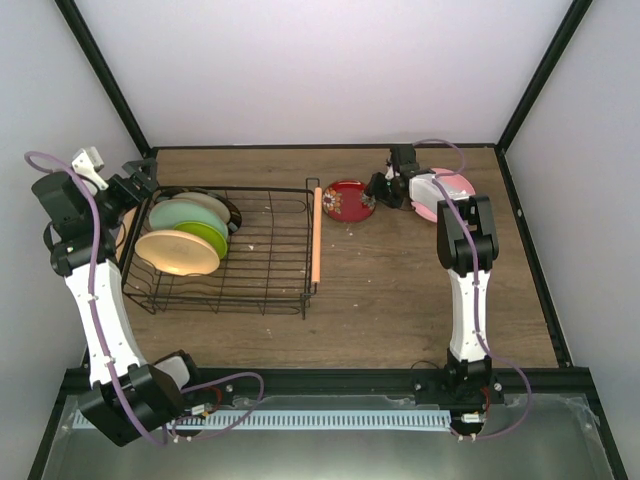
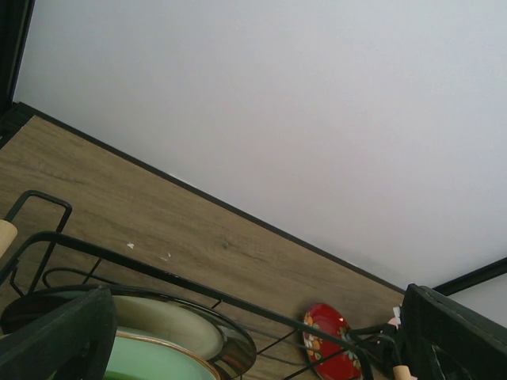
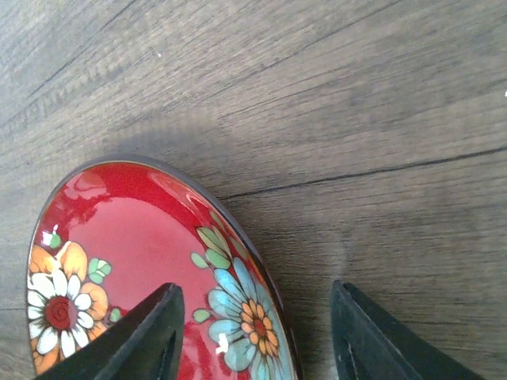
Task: Unload the plates from the dish rack
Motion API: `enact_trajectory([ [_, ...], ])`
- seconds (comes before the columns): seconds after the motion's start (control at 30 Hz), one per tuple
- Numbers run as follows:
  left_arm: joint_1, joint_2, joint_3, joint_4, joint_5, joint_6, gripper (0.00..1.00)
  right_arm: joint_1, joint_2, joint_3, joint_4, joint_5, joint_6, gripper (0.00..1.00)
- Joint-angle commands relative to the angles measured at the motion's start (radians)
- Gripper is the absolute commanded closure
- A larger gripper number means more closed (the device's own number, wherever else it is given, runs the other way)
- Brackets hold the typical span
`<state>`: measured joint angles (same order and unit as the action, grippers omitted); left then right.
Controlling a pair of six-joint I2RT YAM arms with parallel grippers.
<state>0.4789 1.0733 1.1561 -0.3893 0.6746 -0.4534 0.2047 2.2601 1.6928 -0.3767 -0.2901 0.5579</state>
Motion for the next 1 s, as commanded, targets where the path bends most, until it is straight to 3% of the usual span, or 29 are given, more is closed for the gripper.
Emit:
enact_trajectory([
  [0.0, -0.005, -0.02, -0.001, 0.015, 0.0, -0.008, 0.0, 0.004, -0.05, 0.042, -0.033, 0.037, -0.049, 0.44],
  [0.2, -0.006, -0.013, 0.013, -0.003, -0.022, 0.025, 0.0, 0.027, -0.27, 0.037, -0.044, 0.085, -0.176, 0.38],
  [0.33, -0.005, 0.017, 0.012, -0.01, -0.067, 0.032, 0.0, 0.205, -0.377, 0.13, -0.007, 0.201, -0.394, 0.38],
  [0.67, -0.004, 0.088, 0.057, -0.021, -0.16, 0.006, 0.0, 0.684, -0.296, 0.157, 0.256, 0.144, -0.65, 0.44],
  [0.97, 0.003, 0.085, 0.055, -0.04, -0.221, -0.021, 0.0, 0.813, -0.102, 0.315, 0.254, 0.093, -0.709, 0.43],
])
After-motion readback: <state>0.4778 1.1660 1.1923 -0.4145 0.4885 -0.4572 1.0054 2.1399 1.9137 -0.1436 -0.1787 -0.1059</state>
